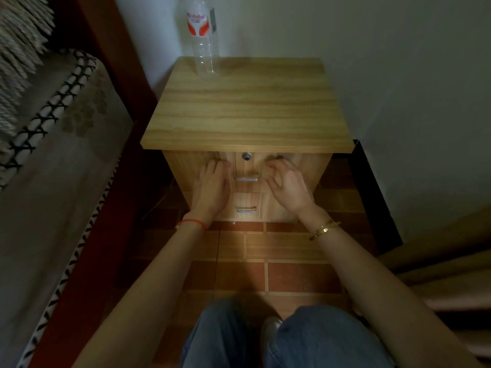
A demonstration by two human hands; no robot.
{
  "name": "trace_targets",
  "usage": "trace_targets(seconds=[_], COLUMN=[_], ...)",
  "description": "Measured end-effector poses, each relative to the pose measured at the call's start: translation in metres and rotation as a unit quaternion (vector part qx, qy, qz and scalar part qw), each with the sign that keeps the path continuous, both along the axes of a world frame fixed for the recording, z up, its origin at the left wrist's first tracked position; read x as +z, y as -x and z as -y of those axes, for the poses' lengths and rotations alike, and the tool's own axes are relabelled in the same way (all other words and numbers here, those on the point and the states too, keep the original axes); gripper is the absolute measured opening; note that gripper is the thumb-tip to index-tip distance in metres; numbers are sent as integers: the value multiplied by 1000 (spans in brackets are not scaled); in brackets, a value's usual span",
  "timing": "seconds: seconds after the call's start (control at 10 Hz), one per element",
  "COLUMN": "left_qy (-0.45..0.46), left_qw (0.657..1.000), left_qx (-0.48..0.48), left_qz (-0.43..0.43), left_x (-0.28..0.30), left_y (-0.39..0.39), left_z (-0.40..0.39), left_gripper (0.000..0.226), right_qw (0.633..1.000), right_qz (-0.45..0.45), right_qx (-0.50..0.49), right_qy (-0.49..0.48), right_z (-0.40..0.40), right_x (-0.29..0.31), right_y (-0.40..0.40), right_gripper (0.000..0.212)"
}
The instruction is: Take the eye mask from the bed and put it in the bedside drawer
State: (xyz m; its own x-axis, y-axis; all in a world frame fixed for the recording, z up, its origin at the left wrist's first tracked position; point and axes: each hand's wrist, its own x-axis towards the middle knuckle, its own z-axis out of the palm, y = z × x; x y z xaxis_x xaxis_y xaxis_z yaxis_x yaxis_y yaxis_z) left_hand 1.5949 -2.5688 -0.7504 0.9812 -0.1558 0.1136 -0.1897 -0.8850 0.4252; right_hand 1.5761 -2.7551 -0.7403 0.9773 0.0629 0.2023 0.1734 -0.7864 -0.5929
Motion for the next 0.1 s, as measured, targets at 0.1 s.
trace_targets(seconds=[0.1], left_qy=[10], left_qw=[1000], left_qx=[-7], left_qz=[-12], left_x=[-1], left_y=[-1], left_z=[-6], left_gripper=[33], right_qw=[1000], right_qz=[-6], right_qx=[-13], right_qy=[-4], right_z=[2], right_x=[-2], right_y=[4], right_gripper=[39])
